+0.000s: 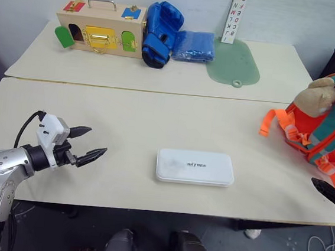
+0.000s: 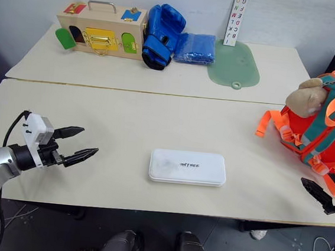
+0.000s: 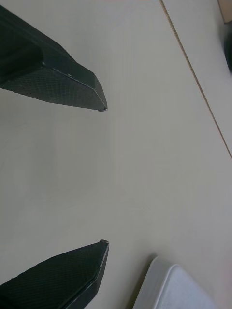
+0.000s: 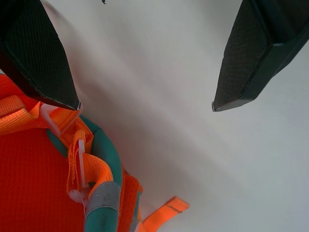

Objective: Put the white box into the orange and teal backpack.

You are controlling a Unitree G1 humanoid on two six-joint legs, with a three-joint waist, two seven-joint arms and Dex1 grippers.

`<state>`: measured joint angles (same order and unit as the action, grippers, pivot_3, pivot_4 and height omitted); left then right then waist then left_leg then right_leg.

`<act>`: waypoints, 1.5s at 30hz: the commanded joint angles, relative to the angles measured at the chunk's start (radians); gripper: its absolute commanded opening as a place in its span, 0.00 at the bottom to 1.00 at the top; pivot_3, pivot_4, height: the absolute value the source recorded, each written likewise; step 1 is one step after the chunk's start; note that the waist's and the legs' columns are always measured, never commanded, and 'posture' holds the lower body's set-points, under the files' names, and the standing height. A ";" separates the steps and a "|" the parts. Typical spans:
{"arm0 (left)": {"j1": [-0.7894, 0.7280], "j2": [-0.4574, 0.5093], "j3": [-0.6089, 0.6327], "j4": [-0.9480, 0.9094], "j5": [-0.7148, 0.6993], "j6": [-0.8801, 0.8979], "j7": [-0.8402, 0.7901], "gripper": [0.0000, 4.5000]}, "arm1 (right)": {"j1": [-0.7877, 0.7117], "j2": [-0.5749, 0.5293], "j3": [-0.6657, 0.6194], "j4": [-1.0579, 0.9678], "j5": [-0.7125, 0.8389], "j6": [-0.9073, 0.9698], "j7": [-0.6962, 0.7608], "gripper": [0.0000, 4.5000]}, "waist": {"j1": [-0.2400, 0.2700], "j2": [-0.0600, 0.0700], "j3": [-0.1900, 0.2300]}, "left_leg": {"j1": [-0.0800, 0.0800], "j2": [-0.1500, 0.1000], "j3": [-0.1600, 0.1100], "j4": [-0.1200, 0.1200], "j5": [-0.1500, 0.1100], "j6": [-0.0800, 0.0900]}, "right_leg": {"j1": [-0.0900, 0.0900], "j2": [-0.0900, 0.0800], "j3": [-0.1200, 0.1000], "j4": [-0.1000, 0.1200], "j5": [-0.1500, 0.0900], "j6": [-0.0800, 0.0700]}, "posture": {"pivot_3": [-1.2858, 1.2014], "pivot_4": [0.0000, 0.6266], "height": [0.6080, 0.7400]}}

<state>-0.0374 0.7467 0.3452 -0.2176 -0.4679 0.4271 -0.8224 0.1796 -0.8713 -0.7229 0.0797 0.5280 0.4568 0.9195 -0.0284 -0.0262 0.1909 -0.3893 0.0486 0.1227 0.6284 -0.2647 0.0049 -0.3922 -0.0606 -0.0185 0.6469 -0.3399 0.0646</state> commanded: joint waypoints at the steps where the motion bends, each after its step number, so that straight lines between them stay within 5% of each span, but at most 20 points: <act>1: -0.006 0.008 0.008 -0.011 -0.011 -0.005 -0.008 1.00 | -0.003 -0.017 -0.027 -0.007 0.001 -0.022 0.006 0.99 | 0.000 0.000 0.000 | 0.000 0.000 0.000 0.000 0.000 0.000 | 0.000 0.000 0.000 0.000 0.000 0.000 | 0.52 0.24 1.00; 20: -0.006 0.019 0.005 -0.073 -0.021 0.085 0.009 1.00 | -0.037 -0.027 0.025 0.018 -0.038 -0.050 0.019 0.99 | -0.001 0.000 0.000 | 0.000 0.000 0.000 0.000 0.000 0.000 | 0.000 0.000 0.000 0.000 0.000 0.000 | 0.52 0.24 1.00; 29: -0.072 0.008 -0.101 -0.129 -0.086 0.185 -0.030 1.00 | -0.054 -0.094 0.139 -0.082 -0.034 -0.047 0.154 0.99 | 0.000 0.000 0.000 | 0.000 0.000 0.000 0.001 0.000 0.000 | 0.000 0.000 0.000 0.001 0.000 0.000 | 0.52 0.24 1.00; 37: -0.174 0.006 -0.211 -0.104 -0.124 0.296 -0.045 0.54 | -0.217 -0.157 0.293 -0.056 -0.049 -0.052 0.242 0.50 | 0.000 0.000 0.000 | 0.001 0.000 0.000 0.002 0.001 -0.002 | 0.000 0.001 0.000 0.004 0.000 0.001 | 0.52 0.24 1.00; 42: -0.216 -0.012 -0.210 -0.085 -0.151 0.342 -0.023 0.54 | -0.244 -0.140 0.345 -0.044 -0.078 -0.085 0.244 0.50 | 0.002 0.000 0.000 | 0.000 -0.001 0.000 0.003 0.003 -0.004 | 0.000 0.001 0.000 0.003 0.000 0.001 | 0.52 0.24 1.00; 45: -0.246 -0.032 -0.192 -0.074 -0.207 0.424 -0.001 0.67 | -0.250 -0.131 0.359 -0.056 -0.073 -0.082 0.239 0.49 | 0.001 0.000 0.000 | 0.000 -0.001 0.000 0.003 0.003 -0.005 | 0.000 0.000 0.000 0.004 0.000 0.001 | 0.52 0.24 1.00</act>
<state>-0.2682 0.7149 0.1232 -0.2827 -0.6346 0.8191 -0.8330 -0.0622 -1.0041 -0.3528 0.0410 0.4478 0.3903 1.1562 -0.0270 -0.0263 0.1910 -0.3891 0.0483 0.1226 0.6324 -0.2619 0.0004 -0.3923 -0.0601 -0.0184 0.6513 -0.3396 0.0652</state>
